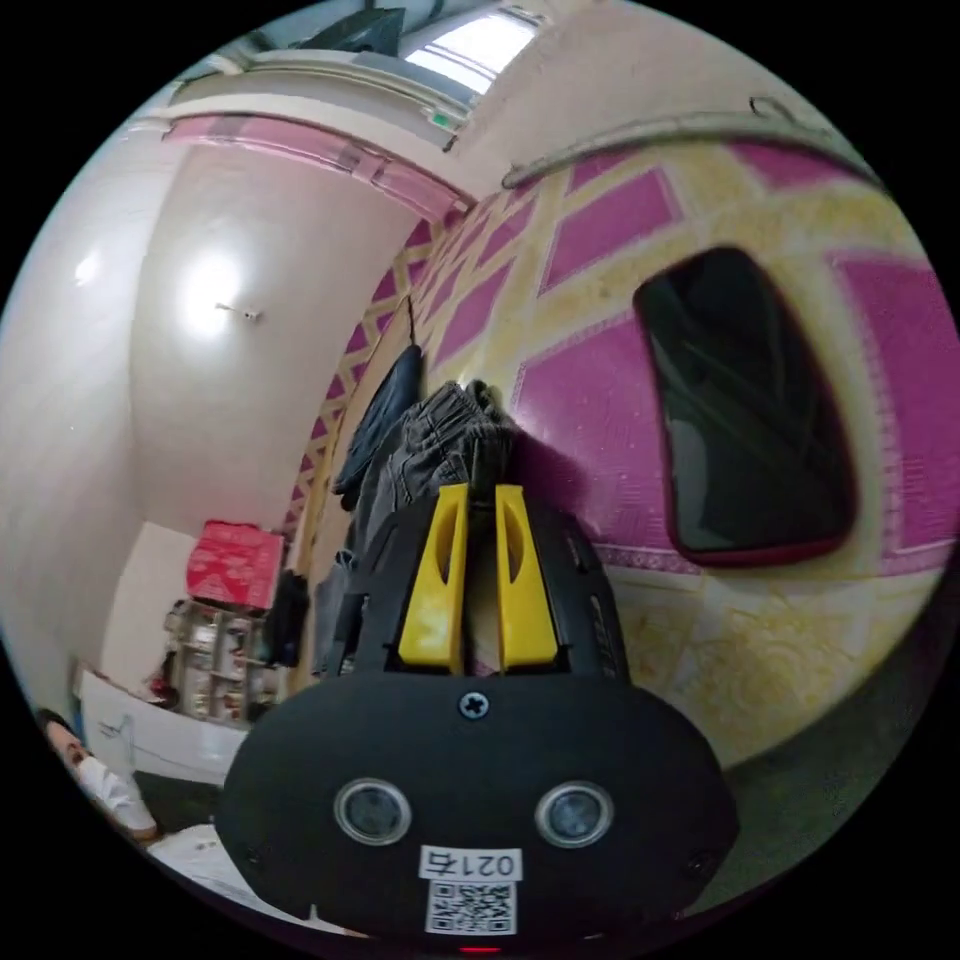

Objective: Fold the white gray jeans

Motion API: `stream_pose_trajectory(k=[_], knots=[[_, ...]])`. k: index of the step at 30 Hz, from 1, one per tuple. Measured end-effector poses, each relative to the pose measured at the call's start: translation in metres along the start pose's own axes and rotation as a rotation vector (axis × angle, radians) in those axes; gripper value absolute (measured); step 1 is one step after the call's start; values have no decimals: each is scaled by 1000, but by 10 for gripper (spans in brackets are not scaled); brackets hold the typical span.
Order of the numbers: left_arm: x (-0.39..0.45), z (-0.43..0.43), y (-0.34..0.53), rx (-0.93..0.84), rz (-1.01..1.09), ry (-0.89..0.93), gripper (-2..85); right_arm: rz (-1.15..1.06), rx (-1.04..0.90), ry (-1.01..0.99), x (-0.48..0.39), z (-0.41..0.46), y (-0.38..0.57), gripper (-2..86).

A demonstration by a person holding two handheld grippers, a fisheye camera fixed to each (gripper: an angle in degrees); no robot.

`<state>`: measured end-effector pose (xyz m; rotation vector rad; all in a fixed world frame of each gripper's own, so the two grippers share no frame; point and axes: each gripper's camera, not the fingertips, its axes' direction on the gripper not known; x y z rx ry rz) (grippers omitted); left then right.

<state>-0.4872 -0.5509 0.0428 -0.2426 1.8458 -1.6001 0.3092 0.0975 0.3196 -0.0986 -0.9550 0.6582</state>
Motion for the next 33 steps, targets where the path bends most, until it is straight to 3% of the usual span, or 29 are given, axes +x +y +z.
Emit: stream_pose_trajectory(k=[4,7,10,20,23,26,30,33], knots=[[59,9,-15,11,235,-63,-6,-453,129,163,-93,-6,17,51],[107,40,-34,-38,423,-65,8,-712,-22,71,-146,46,25,56],[148,83,-52,-99,536,-38,48,-820,-193,47,-177,109,35,71],[215,162,-70,-233,720,-137,109,-813,-322,90,-184,168,43,74],[210,158,-76,-200,667,-188,77,-795,-331,69,-183,168,41,71],[196,148,-86,-183,596,-117,23,-784,-334,63,-184,168,41,66],[154,82,-108,2,427,46,-1,-744,-344,44,-182,168,37,57],[107,-5,-122,169,369,19,-5,-727,-355,34,-182,169,36,55]])
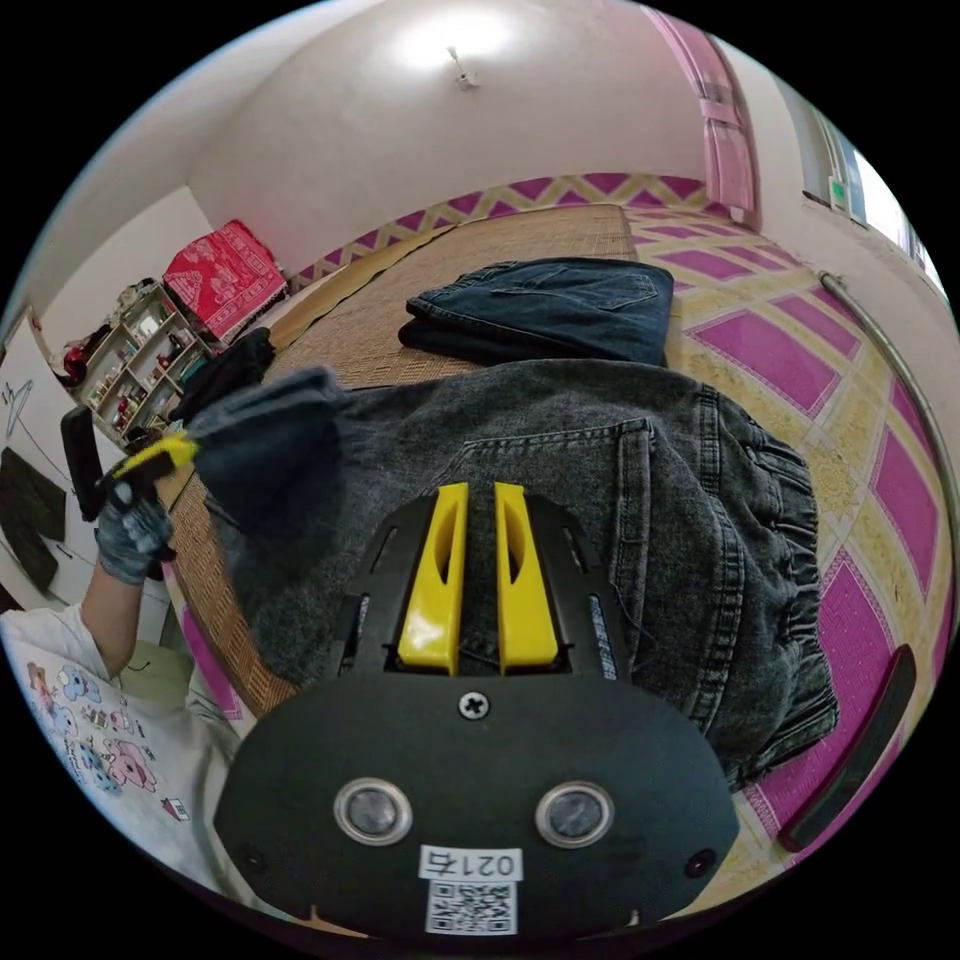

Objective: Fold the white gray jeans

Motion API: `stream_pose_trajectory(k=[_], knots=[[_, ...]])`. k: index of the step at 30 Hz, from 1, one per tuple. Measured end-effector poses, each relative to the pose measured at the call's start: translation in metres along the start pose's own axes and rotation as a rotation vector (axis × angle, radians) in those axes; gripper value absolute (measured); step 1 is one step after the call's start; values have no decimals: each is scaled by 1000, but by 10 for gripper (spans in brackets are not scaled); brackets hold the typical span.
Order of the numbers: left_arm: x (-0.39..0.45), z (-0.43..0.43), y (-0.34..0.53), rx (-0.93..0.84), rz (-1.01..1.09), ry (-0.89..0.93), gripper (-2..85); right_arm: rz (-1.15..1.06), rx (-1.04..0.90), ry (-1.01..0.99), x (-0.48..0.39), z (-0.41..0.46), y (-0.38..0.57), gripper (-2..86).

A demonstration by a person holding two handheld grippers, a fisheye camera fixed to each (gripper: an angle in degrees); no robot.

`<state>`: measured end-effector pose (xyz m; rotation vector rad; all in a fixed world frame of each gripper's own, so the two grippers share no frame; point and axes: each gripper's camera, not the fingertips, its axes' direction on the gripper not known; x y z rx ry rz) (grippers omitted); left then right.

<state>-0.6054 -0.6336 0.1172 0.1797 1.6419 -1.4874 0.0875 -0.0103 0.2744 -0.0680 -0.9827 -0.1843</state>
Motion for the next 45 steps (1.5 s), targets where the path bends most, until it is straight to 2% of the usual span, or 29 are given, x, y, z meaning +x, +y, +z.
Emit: stream_pose_trajectory(k=[4,9,15,19,21,22,25,27,32,35,38,40,45], knots=[[-75,-109,6,104,-82,-186,-6,-6,-4,10,-6,0,-1,56],[-195,-229,60,161,-362,-487,-6,1,-5,12,-11,-2,-2,55],[-303,-201,139,-120,-626,-409,-1,-17,-39,40,-26,0,-7,62],[-314,-218,138,-76,-674,-400,-1,-90,13,-16,-40,-22,-15,77],[-303,-239,123,-30,-615,-551,-5,-162,32,-15,-45,-30,-23,77],[-300,-243,118,-15,-591,-563,-5,-213,13,29,-48,-30,-30,80],[-293,-232,87,-33,-440,-429,6,-368,-51,175,-54,-18,-51,92],[-288,-199,59,-122,-294,-324,42,-470,-76,233,-55,-10,-63,100],[-281,-128,21,-307,2,-278,85,-643,-237,319,-48,15,-93,108],[-287,-97,11,-421,111,-274,104,-713,-321,286,-43,25,-102,100],[-298,-84,11,-493,166,-280,109,-772,-375,195,-44,23,-103,50],[-303,-83,13,-510,188,-292,104,-774,-345,180,-41,13,-101,19],[-311,-91,22,-489,229,-295,95,-737,-256,114,-31,-8,-89,7]])
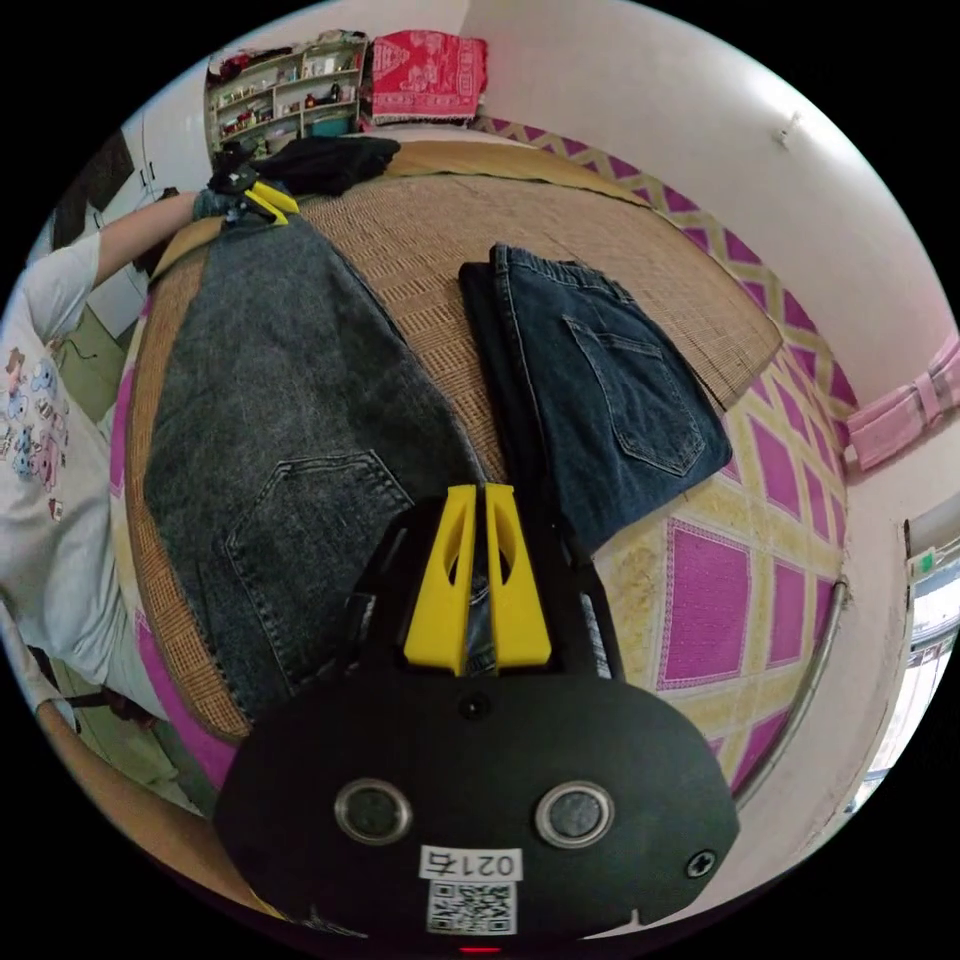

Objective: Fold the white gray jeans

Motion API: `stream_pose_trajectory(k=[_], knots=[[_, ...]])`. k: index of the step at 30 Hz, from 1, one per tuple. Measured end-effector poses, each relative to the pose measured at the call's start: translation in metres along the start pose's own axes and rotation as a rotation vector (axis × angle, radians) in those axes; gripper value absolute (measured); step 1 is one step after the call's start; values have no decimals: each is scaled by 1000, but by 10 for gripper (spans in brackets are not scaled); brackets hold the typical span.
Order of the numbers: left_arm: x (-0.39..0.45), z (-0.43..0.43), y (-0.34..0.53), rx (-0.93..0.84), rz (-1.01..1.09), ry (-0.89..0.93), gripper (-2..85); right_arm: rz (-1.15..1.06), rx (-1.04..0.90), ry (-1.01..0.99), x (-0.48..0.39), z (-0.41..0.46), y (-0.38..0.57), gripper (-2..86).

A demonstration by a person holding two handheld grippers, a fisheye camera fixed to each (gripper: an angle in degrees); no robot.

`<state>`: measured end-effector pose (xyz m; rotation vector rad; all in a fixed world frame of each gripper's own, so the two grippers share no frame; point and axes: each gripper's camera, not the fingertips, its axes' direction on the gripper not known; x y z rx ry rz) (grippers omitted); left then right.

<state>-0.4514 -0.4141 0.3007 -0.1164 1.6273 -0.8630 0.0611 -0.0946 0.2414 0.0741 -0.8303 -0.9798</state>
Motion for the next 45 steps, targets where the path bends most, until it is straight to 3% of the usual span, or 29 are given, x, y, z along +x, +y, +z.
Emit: stream_pose_trajectory(k=[5,10,14,21,28,36,40,43,45], knots=[[-8,-8,15,40,-7,-14,90,17,48,-13,-5,-12,17,4],[-17,-13,30,34,4,30,5,26,51,-11,-10,-20,29,3],[-27,-48,64,203,-26,85,-8,43,116,-43,-16,-37,47,2],[13,-159,171,502,50,150,-9,5,409,-97,-92,-134,143,1],[80,-180,291,508,-32,230,-10,-17,303,-140,-218,-135,234,-3],[96,-121,379,462,-329,379,-10,211,258,-261,-245,-71,286,17],[93,-157,377,525,-288,326,-10,204,313,-270,-234,-109,286,50],[73,-172,365,532,-406,152,-10,301,414,-185,-206,-122,281,70],[46,-163,358,486,-580,67,-9,413,384,-77,-185,-112,273,66]])
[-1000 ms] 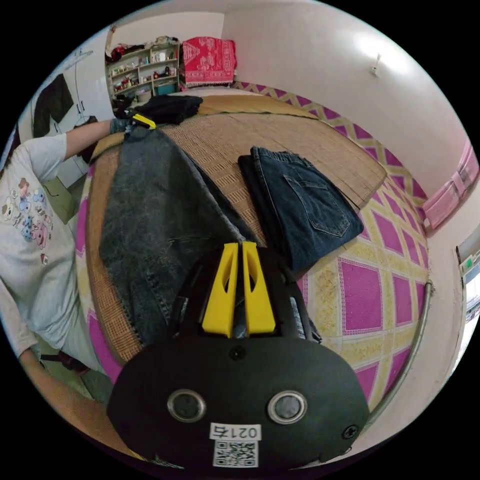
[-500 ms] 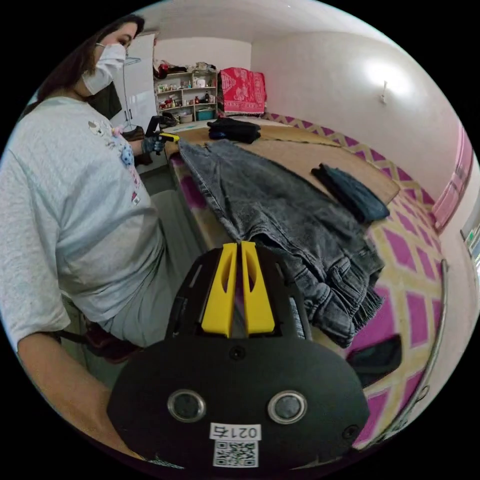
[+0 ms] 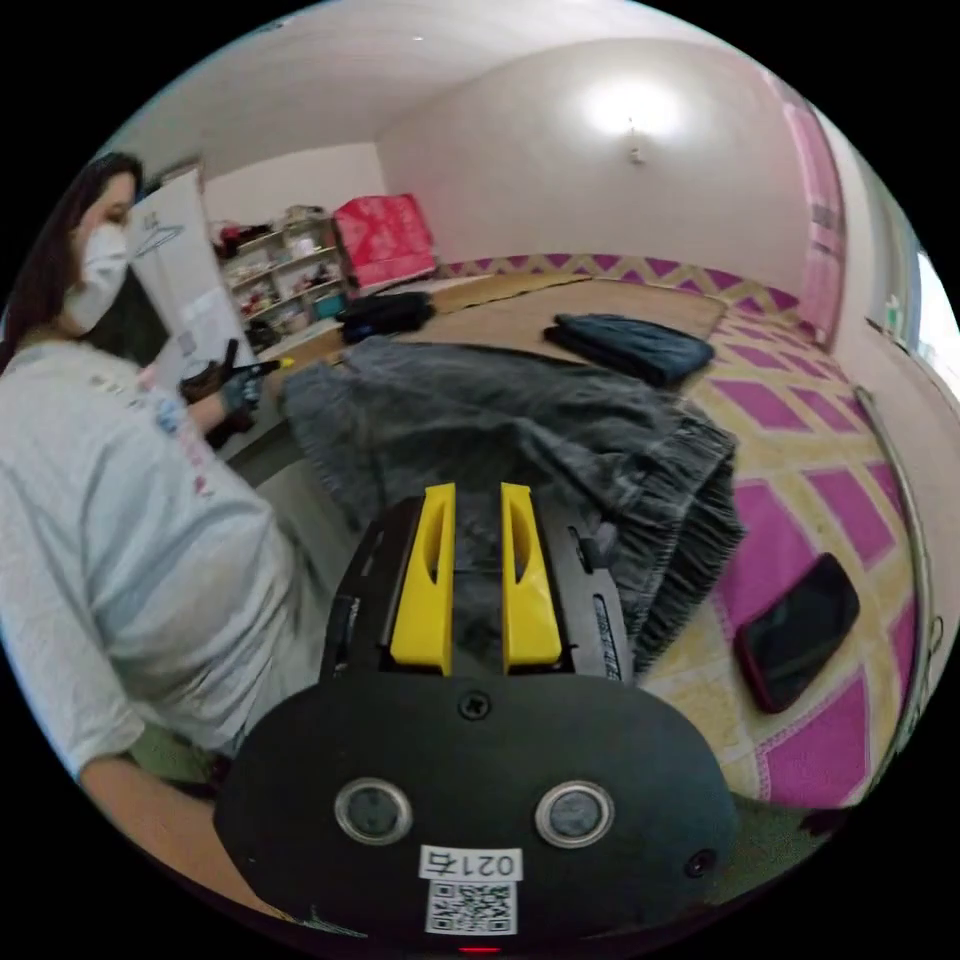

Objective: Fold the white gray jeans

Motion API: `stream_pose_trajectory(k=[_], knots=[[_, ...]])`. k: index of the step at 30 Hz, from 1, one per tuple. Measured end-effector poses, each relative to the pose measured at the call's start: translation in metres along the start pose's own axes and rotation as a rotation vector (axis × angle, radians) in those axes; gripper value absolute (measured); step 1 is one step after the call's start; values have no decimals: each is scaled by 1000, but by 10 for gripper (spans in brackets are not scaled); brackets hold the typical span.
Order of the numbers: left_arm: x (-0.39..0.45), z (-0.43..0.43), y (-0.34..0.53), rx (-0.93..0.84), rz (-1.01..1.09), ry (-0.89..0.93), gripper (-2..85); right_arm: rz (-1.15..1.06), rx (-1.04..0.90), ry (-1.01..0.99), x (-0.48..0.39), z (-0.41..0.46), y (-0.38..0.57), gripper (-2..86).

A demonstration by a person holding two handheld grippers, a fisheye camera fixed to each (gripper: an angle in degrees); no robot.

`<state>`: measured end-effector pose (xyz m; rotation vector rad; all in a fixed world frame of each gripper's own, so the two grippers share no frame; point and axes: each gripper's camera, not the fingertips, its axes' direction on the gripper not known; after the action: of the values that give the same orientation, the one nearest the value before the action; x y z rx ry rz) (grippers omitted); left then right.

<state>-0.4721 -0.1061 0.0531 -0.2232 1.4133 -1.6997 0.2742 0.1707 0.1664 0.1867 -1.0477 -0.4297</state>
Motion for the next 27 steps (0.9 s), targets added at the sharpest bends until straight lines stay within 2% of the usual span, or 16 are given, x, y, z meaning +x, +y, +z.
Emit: stream_pose_trajectory(k=[1,3,5,8,11,14,15,17,18,19,24,26,27], knots=[[-5,5,-1,-15,-21,-32,-9,56,-43,70,12,14,-4,60],[-23,30,4,-173,-86,-189,-9,122,-156,141,26,37,0,34],[-24,26,15,-119,-60,-180,-9,104,-177,194,24,45,9,13],[-21,20,22,-139,-73,-198,-9,177,-187,256,18,42,12,-1],[-17,10,18,-138,-94,-190,-9,226,-326,264,17,39,-9,-5],[-4,0,5,-11,2,-88,-9,212,-170,249,18,19,-32,-6],[-3,7,-1,-29,11,-89,-9,245,-135,268,25,20,-39,-6],[-7,31,-6,-151,-11,-105,-9,314,-145,360,41,33,-43,-6],[-12,49,-3,-245,-24,-119,-9,332,-253,428,54,52,-41,-7],[-14,53,-1,-264,-26,-116,-9,310,-290,436,61,62,-36,-7],[-18,43,9,-200,-59,-70,-9,348,-302,456,65,55,-40,-6],[-15,42,12,-185,-46,-87,-9,369,-264,458,68,42,-45,-3],[-13,43,14,-184,-40,-98,-9,399,-176,440,73,27,-46,-1]])
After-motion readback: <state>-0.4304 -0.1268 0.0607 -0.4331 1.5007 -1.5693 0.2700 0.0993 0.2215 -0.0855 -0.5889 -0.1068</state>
